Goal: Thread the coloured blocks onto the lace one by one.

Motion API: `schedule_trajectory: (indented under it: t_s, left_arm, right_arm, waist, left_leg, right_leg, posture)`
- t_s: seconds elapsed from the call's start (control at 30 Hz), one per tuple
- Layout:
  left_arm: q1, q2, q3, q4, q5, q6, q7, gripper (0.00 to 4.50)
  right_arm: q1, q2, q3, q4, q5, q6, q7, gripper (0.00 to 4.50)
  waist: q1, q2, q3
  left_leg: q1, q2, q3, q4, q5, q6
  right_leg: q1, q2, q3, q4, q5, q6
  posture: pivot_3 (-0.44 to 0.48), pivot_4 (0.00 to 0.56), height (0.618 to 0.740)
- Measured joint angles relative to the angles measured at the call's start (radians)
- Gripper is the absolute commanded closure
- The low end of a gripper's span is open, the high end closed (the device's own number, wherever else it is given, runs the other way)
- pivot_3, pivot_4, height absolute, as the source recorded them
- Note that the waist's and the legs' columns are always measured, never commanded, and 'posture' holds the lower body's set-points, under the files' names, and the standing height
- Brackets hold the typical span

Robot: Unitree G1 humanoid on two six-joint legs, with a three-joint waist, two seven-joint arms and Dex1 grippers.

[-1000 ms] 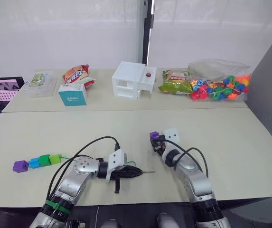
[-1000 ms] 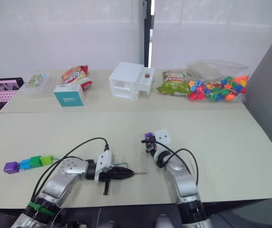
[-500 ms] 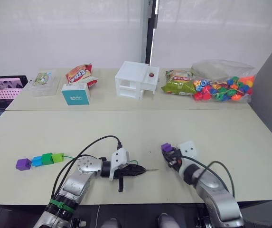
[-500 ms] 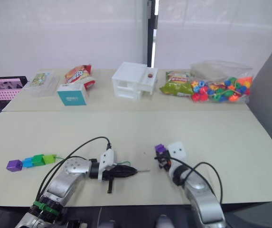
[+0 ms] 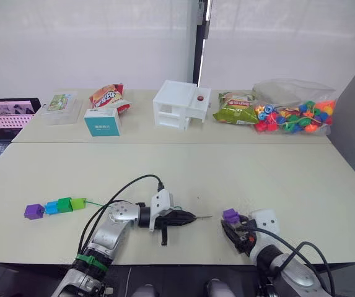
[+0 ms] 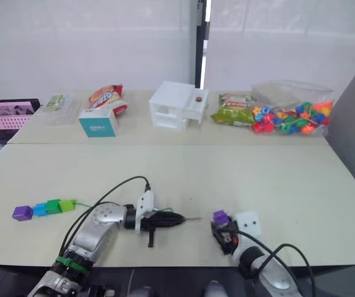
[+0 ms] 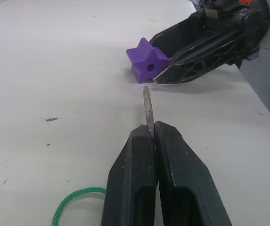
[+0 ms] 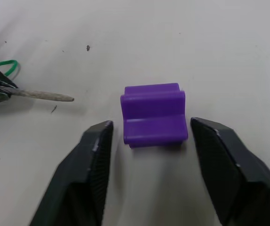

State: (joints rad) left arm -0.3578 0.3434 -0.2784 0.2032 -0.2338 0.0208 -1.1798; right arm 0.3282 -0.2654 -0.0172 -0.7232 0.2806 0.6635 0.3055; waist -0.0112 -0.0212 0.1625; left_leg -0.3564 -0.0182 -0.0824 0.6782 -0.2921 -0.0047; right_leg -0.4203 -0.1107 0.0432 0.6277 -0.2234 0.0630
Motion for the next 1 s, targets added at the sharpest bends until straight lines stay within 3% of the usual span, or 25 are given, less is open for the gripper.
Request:
schedule_trajectory:
  t_s: [0.07,0.13,0.2,0.33,0.5,0.6,0.8,1.0]
  left_arm:
    - [-0.002,-0.004,0.000,0.010,0.000,-0.005,-0.002,4.50]
    - [-0.002,-0.005,0.000,0.014,0.001,-0.017,-0.003,4.50]
    - [-0.002,-0.004,0.001,0.022,0.001,-0.027,-0.002,4.50]
    - [-0.001,-0.008,-0.001,0.028,0.004,-0.038,0.004,4.50]
    - [0.014,-0.010,-0.004,0.014,0.008,-0.037,0.015,4.50]
    - [0.019,-0.018,-0.009,0.001,0.009,-0.034,0.022,4.50]
    - [0.022,-0.019,-0.016,-0.018,0.011,-0.015,0.042,4.50]
    - [0.021,-0.019,-0.016,-0.036,0.023,0.004,0.080,4.50]
  right_arm:
    - [0.000,-0.077,-0.017,-0.015,0.019,-0.001,0.056,0.03]
    - [0.014,-0.196,-0.064,-0.013,0.039,-0.024,0.153,0.03]
    - [0.058,-0.395,-0.158,0.001,0.057,-0.072,0.320,0.03]
    - [0.065,-0.588,-0.246,0.092,0.082,-0.154,0.546,0.03]
    - [-0.171,-0.736,-0.221,0.244,0.079,-0.263,0.723,0.03]
    - [-0.351,-0.778,-0.106,0.305,0.052,-0.291,0.802,0.03]
    - [-0.727,-0.760,0.199,0.490,-0.084,-0.398,0.993,0.03]
    - [-0.853,-0.728,0.332,0.587,-0.169,-0.500,1.120,0.03]
  waist:
    - [0.000,0.000,0.000]
    - [0.000,0.000,0.000]
    - [0.000,-0.001,0.000]
    - [-0.004,-0.001,0.001]
    - [-0.008,-0.001,0.001]
    - [-0.003,-0.001,0.001]
    - [0.001,0.000,0.001]
    - [0.003,0.000,0.001]
  left_leg:
    - [0.000,0.000,0.000,0.000,0.000,0.000]
    - [0.000,0.000,0.001,0.001,0.000,0.000]
    - [0.001,0.000,0.000,0.001,0.000,0.000]
    - [0.004,0.000,0.001,0.000,0.000,0.001]
    - [0.006,0.001,0.001,0.001,0.000,0.001]
    - [0.005,0.001,0.000,0.001,0.000,0.001]
    - [0.004,0.001,0.000,0.001,-0.001,0.001]
    - [0.002,0.000,0.000,0.001,-0.001,0.001]
  right_leg:
    - [0.000,0.000,0.000,-0.001,0.000,0.000]
    - [0.001,0.000,0.000,-0.002,0.000,0.000]
    - [0.004,0.000,-0.001,-0.004,0.000,0.001]
    - [0.010,0.001,0.000,-0.006,-0.001,0.001]
    - [0.014,0.002,-0.001,-0.012,-0.002,0.002]
    - [0.015,0.002,-0.001,-0.013,-0.002,0.002]
    - [0.014,0.000,-0.001,-0.015,-0.001,0.003]
    - [0.012,-0.001,-0.002,-0.015,0.000,0.003]
  posture:
    - [0.000,0.150,0.740]
    - [0.000,0.150,0.740]
    - [0.000,0.150,0.740]
    - [0.000,0.150,0.740]
    - [0.000,0.150,0.740]
    - [0.000,0.150,0.740]
    - [0.000,0.150,0.740]
    - [0.000,0.150,0.740]
